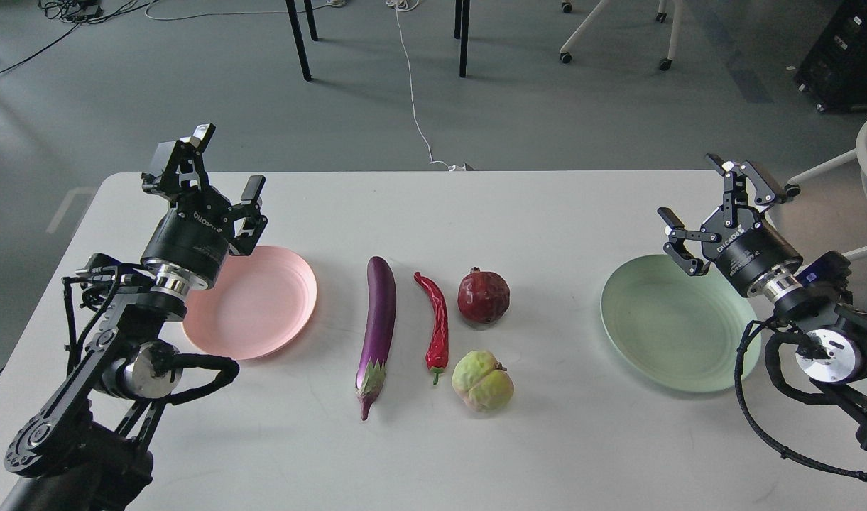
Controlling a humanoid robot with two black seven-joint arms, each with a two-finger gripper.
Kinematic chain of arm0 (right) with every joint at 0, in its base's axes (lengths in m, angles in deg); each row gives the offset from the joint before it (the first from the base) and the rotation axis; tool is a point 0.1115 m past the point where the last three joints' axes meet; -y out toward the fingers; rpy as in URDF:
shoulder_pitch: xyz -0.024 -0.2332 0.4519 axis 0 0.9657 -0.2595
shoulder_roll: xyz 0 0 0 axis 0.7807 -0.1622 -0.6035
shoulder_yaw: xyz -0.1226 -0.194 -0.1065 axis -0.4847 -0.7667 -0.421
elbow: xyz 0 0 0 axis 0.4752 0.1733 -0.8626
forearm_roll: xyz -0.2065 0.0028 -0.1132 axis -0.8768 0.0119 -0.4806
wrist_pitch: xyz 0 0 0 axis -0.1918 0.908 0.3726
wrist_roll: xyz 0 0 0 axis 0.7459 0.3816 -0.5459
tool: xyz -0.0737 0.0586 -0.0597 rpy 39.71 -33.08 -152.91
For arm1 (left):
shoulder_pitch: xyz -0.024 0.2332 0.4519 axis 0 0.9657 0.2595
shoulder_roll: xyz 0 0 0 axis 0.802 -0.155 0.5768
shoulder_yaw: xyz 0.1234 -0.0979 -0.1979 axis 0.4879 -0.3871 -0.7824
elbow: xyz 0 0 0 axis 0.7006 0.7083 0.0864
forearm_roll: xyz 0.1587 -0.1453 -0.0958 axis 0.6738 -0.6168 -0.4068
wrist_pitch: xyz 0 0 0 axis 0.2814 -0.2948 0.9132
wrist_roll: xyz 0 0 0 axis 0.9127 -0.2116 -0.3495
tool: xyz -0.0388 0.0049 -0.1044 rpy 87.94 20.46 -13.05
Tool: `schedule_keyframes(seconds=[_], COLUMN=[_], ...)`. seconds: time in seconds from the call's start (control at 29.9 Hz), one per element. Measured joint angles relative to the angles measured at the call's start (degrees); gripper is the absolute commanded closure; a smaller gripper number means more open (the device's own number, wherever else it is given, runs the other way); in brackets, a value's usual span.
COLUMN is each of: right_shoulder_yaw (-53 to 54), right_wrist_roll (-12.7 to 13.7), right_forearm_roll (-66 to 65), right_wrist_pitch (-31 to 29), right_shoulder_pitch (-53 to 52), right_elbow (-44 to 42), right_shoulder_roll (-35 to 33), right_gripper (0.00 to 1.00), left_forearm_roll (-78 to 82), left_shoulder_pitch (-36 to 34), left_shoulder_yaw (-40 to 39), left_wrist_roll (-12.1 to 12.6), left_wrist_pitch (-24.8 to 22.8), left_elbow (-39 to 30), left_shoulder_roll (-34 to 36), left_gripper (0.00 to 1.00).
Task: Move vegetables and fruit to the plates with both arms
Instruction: 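Raise the right gripper and move it toward the red pomegranate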
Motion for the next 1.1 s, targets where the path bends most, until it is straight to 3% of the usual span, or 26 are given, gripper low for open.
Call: schedule_keyframes(seconds=[0.23,0.84,1.1], right_shoulder_yaw=[-0.08,-0.35,-7.46], right_wrist_roll=[-0.01,-0.02,-0.02], right_forearm_roll=[0.0,-0.93,-23.88], right_wrist_pitch=[0.0,-0.52,-1.07], right_shoulder_pitch=[0.07,-2.33,-19.77], right_elbow=[-0.07,0.93,7.42], right_shoulder_roll=[0.19,-2.25,-10.57], right_gripper=[0.01,0.01,0.01], left_forearm_roll=[0.01,-0.05,-0.03], left_shoulder_pitch=[-0.07,0.08,0.26], left_shoulder_yaw=[0.17,0.26,0.26], left_wrist_roll=[0.19,-0.49,-0.57], left_wrist_pitch=[4.09,4.47,4.48], left_elbow=[-0.15,-1.09,-1.78], left_shoulder_roll=[0.08,-0.02,-0.32], left_gripper=[0.02,0.02,0.02])
